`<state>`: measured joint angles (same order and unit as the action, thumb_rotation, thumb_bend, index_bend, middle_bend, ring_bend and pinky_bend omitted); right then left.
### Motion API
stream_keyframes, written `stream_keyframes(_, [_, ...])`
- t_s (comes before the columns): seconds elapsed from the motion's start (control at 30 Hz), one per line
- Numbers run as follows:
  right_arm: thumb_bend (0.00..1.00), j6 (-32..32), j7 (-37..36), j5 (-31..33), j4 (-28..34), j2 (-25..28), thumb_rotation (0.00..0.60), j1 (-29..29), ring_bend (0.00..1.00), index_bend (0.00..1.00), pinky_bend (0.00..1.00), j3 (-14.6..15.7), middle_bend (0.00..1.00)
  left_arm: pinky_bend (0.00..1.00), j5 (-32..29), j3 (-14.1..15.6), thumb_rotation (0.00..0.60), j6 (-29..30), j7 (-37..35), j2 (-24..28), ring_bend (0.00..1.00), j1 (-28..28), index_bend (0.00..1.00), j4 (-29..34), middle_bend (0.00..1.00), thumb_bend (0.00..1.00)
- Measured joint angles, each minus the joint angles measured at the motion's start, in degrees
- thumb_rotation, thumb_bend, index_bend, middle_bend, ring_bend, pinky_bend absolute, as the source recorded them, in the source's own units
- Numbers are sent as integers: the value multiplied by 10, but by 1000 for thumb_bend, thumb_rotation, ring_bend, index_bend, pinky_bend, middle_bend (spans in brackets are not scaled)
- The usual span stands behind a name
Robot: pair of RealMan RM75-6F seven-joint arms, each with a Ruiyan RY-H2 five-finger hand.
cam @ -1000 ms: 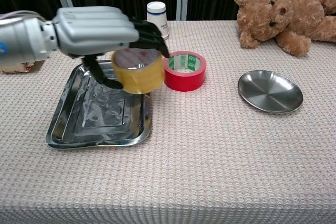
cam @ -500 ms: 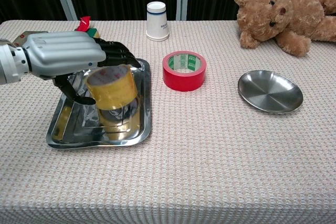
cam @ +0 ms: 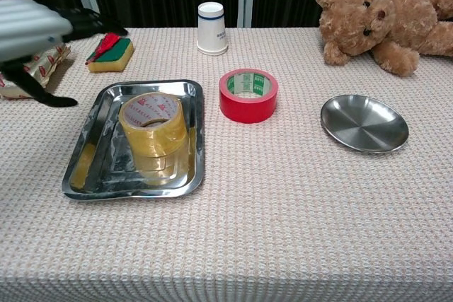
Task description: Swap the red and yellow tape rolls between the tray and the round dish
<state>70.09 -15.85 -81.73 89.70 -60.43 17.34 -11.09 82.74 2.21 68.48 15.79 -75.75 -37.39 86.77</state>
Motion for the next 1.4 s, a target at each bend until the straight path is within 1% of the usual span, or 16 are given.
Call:
stream_keyframes(0.1, [0, -41, 37, -9, 15, -9, 600, 36, 0, 0, 0, -1, 0, 159, -28, -4, 600, 62, -6, 15, 0, 56, 36, 8, 7, 155])
stream_keyframes(0.2, [0, -95, 71, -12, 25, -30, 600, 82, 0, 0, 0, -3, 0, 161, -37, -1, 600, 125, -28, 22, 0, 116, 40, 3, 40, 153])
stream_keyframes(0.3, [0, -153, 111, -3, 26, -69, 600, 136, 0, 0, 0, -9, 0, 174, -32, 8, 600, 173, -65, 21, 1, 168, 41, -16, 48, 153])
stream_keyframes(0.4, [0, -201, 155, 23, 14, -121, 600, 189, 0, 0, 0, -17, 0, 192, -26, 16, 600, 206, -100, 12, 7, 209, 41, -47, 49, 153])
stream_keyframes(0.53, [0, -246, 221, 77, -20, -193, 600, 246, 0, 0, 0, -28, 0, 192, -25, 24, 600, 214, -139, 2, 7, 244, 41, -82, 54, 153])
stream_keyframes(0.73, [0, -277, 293, 153, -82, -270, 600, 304, 0, 0, 0, -37, 0, 192, -20, 24, 600, 219, -185, 3, 7, 275, 41, -105, 58, 153])
stream_keyframes(0.83, [0, -293, 313, 184, -114, -301, 600, 328, 0, 0, 0, -40, 0, 192, -14, 23, 600, 219, -195, 6, 11, 285, 43, -111, 58, 153])
stream_keyframes(1.0, [0, -314, 327, 216, -150, -337, 600, 362, 0, 0, 0, -43, 12, 192, -11, 18, 600, 210, -200, 7, 14, 295, 43, -118, 58, 153])
stream_keyframes(1.1, [0, -315, 329, 221, -162, -351, 600, 373, 0, 0, 0, -42, 66, 192, -6, 12, 600, 208, -199, 10, 14, 298, 43, -118, 58, 153])
stream_keyframes(1.23, [0, -303, 333, 223, -173, -366, 600, 380, 0, 0, 0, -39, 190, 192, -4, 7, 600, 205, -197, 14, 14, 303, 43, -116, 58, 153])
stream_keyframes(1.4, [1, -299, 344, 236, -182, -373, 600, 386, 25, 0, 0, -33, 261, 193, -2, 3, 600, 197, -197, 13, 14, 307, 43, -119, 49, 154])
